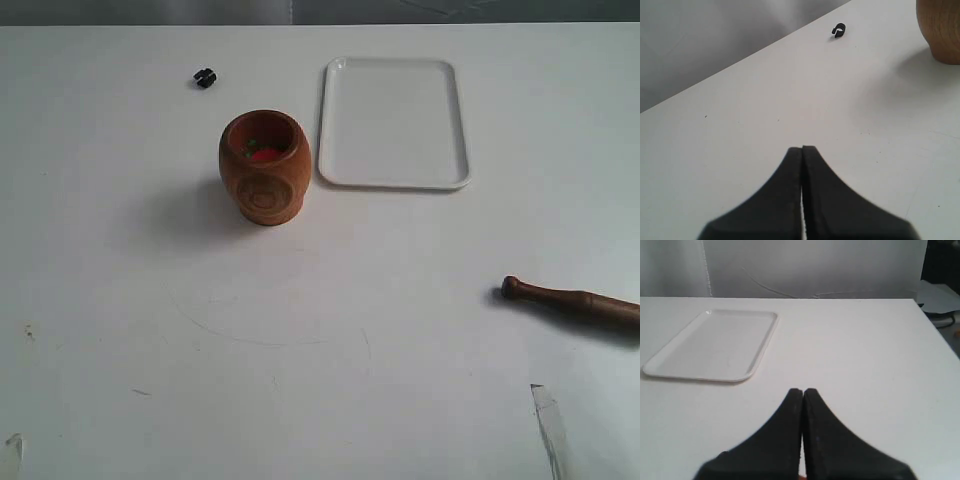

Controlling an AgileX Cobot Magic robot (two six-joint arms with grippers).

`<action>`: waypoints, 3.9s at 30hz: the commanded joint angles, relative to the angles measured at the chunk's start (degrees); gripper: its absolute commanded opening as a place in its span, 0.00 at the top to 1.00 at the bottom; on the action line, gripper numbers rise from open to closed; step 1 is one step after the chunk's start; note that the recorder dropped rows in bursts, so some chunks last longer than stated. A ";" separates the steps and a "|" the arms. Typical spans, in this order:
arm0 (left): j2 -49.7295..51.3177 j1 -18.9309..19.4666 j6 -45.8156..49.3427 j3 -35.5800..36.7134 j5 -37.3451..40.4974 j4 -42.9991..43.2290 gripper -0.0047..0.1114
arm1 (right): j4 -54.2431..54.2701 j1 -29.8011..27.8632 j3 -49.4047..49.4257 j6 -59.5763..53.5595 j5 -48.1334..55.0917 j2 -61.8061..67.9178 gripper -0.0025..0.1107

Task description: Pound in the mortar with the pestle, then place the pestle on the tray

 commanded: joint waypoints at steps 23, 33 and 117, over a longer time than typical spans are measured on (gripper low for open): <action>-0.07 -0.44 -0.47 0.03 -0.17 -0.42 0.96 | 10.91 -0.54 -6.11 -7.51 -47.65 -0.32 0.98; -0.07 -0.44 -0.47 0.03 -0.17 -0.42 0.96 | 43.04 -0.69 -26.67 -38.79 -21.02 40.50 0.98; -0.07 -0.44 -0.47 0.03 -0.17 -0.42 0.96 | -1.68 14.81 -49.12 -45.87 30.09 100.77 0.44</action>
